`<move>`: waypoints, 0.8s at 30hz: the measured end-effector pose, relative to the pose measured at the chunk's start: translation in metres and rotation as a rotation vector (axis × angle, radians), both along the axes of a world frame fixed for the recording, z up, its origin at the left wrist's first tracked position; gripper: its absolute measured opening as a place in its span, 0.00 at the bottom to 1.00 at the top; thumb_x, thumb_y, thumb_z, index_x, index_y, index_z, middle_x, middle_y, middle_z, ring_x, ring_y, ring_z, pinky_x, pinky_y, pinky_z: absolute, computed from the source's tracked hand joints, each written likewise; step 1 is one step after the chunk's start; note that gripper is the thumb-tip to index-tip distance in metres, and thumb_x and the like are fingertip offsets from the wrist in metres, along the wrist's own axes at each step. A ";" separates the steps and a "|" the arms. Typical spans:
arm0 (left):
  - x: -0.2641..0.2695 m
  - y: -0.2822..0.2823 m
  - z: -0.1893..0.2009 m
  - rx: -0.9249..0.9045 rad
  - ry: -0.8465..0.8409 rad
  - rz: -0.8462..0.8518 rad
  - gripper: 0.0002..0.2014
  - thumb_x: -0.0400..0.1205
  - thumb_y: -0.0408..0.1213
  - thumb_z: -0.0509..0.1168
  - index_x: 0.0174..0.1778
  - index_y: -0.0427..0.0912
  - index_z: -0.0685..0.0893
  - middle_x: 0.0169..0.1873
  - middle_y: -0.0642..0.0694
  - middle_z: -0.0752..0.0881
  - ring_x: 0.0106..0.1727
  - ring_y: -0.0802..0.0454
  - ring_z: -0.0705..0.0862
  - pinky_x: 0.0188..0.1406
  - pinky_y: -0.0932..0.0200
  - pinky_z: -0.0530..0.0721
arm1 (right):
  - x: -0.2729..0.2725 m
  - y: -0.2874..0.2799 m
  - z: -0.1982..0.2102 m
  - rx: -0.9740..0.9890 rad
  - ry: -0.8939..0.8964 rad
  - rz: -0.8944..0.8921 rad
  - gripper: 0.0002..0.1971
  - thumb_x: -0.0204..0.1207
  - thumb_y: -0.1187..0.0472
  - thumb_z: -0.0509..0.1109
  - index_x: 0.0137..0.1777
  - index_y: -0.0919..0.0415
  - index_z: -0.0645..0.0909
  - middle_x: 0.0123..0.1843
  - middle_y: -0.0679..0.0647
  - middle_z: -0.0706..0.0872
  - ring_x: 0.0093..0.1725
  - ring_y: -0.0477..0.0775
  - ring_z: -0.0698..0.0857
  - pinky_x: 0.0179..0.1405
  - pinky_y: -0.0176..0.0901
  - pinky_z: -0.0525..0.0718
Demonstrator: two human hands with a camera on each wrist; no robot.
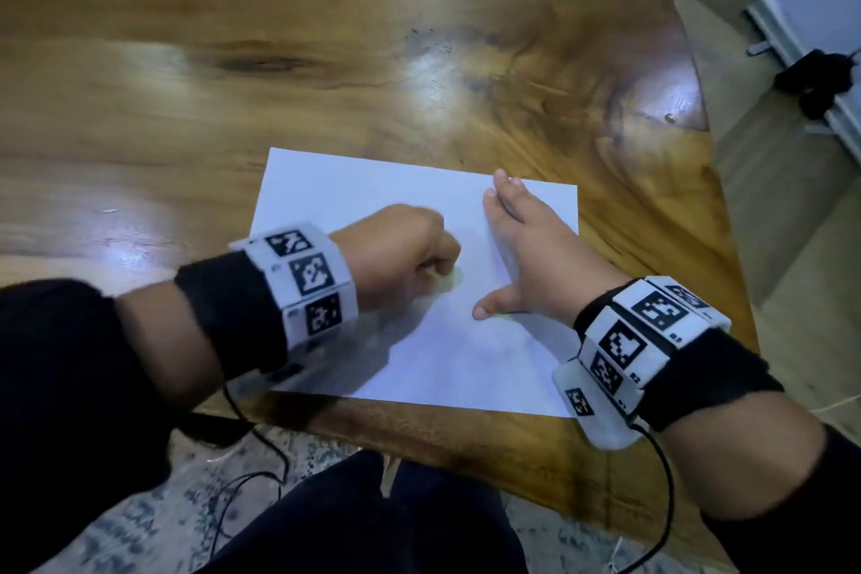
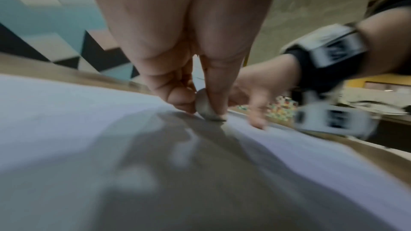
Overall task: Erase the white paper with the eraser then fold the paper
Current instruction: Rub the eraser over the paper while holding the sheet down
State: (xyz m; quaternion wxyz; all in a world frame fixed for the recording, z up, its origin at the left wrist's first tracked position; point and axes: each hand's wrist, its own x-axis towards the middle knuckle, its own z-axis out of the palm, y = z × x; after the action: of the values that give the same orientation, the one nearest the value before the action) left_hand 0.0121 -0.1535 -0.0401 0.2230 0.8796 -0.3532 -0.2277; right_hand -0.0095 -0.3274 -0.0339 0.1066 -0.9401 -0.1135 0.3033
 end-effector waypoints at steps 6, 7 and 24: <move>-0.039 0.018 -0.004 -0.019 0.110 -0.043 0.09 0.73 0.40 0.64 0.35 0.39 0.86 0.38 0.41 0.84 0.40 0.44 0.83 0.39 0.57 0.76 | 0.000 0.001 -0.001 -0.012 0.005 -0.011 0.64 0.61 0.42 0.80 0.83 0.62 0.37 0.83 0.53 0.30 0.82 0.50 0.33 0.79 0.38 0.39; -0.035 0.017 -0.004 -0.023 0.097 -0.029 0.06 0.73 0.39 0.67 0.37 0.41 0.87 0.39 0.42 0.85 0.40 0.45 0.83 0.39 0.59 0.74 | -0.001 0.000 -0.001 -0.014 0.002 -0.013 0.63 0.61 0.42 0.79 0.83 0.61 0.37 0.84 0.53 0.30 0.82 0.50 0.33 0.79 0.39 0.39; -0.038 0.013 -0.001 0.032 -0.001 -0.083 0.14 0.73 0.46 0.62 0.26 0.40 0.78 0.28 0.45 0.77 0.32 0.40 0.79 0.32 0.60 0.71 | -0.007 -0.002 -0.002 -0.157 0.000 0.022 0.70 0.55 0.33 0.78 0.82 0.53 0.30 0.82 0.57 0.27 0.82 0.57 0.31 0.80 0.51 0.39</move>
State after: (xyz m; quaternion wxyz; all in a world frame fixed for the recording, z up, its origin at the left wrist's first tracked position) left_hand -0.0259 -0.1408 -0.0413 0.1994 0.8677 -0.3858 -0.2419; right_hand -0.0163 -0.3294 -0.0355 0.0290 -0.9442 -0.0997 0.3126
